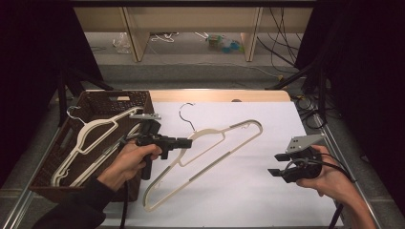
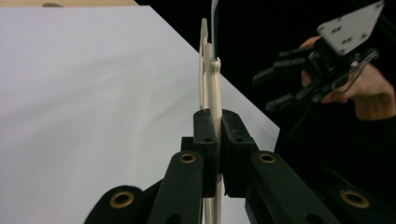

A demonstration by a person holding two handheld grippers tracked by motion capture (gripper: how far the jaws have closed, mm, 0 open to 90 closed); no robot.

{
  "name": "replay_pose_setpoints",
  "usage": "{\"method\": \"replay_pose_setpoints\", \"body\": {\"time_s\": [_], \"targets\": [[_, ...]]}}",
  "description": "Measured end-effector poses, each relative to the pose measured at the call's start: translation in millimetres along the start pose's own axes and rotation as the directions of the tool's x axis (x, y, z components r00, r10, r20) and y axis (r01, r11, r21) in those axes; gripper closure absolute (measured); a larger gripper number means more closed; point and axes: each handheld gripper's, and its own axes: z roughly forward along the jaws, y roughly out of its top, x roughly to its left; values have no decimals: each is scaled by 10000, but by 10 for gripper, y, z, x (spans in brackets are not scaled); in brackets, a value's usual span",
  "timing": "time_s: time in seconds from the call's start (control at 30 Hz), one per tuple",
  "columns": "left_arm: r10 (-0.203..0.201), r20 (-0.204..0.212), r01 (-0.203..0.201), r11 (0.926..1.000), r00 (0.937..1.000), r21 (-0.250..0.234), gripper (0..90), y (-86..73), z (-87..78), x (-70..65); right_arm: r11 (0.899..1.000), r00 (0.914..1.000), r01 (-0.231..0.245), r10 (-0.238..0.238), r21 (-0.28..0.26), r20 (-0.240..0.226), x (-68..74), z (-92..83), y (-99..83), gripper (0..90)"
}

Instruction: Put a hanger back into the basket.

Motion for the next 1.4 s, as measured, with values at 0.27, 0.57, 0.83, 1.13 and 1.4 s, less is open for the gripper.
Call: {"method": "replay_pose_setpoints", "body": {"time_s": [0.27,0.57,0.83,1.13,1.4], "targets": [[0,25,1,9983,10000,-589,859,10,-374,-225,9994,9994,-331,331,27,46,23,64,-161,408],[-131,-353,82,9910,9993,-1336,860,107,-942,-150,9988,9991,-426,428,247,-78,53,110,-200,408],[-335,-1547,43,9826,9874,-1857,860,258,-1447,73,9976,9985,-463,477,520,-255,58,143,-235,412],[-786,-2794,202,9783,9570,-2063,860,322,-1924,376,9970,9980,-584,595,515,-198,67,190,-259,412],[-990,-3969,267,9826,9125,-1838,860,323,-2277,640,9968,9980,-539,558,599,-306,74,222,-272,413]]}}
